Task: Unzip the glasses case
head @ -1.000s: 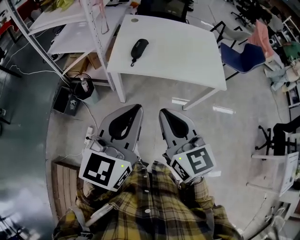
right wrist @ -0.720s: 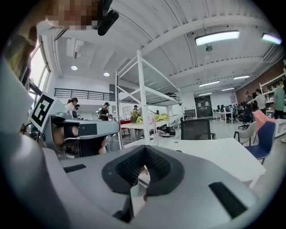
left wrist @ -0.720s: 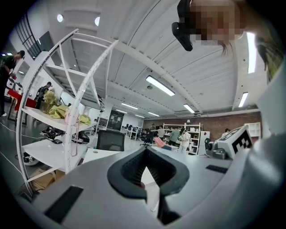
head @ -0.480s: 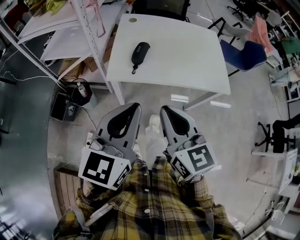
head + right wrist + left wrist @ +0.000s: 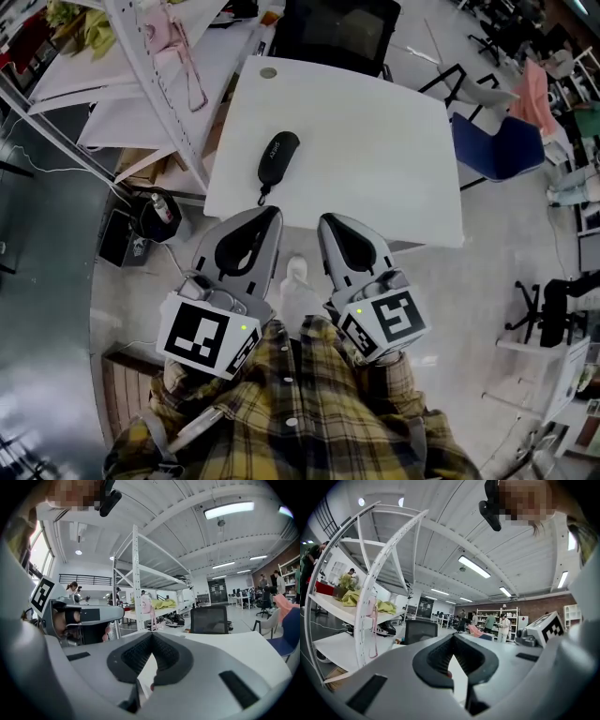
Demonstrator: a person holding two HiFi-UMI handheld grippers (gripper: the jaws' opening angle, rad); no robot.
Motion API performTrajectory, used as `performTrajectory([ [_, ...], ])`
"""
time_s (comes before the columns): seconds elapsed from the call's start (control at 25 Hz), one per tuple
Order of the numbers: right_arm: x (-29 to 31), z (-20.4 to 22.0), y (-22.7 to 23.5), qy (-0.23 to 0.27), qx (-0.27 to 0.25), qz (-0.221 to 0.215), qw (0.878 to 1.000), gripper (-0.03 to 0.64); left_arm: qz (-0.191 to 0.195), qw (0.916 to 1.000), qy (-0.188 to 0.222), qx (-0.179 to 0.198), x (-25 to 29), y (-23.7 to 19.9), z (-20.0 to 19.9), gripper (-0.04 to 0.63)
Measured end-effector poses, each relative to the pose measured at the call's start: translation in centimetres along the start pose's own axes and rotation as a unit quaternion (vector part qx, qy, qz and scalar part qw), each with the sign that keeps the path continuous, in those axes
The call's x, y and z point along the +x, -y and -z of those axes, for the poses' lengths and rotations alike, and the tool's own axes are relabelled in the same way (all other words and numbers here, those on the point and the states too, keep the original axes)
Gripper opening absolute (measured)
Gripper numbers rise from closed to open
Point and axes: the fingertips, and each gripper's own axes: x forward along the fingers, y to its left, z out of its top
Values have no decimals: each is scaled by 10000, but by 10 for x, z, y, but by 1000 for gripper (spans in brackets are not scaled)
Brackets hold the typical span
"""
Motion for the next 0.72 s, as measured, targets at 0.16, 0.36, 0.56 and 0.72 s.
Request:
performTrajectory([
  [0.16,40,-14,45,-27,22,-169,9999,-2,-220,9998,-31,2,50,-24,-8,8],
  [0.36,84,-22,92,-187,-66,-396,9990,-2,-479,9988,-21,-54,106,-54,-17,8],
  [0.56,114,-22,129,-356,-116,-617,9974,-2,-726,9972,-88,-150,150,-75,-15,8],
  [0.72,130,-18,148,-469,-165,-779,9957,-2,-848,9960,-200,-180,172,-83,-8,8],
])
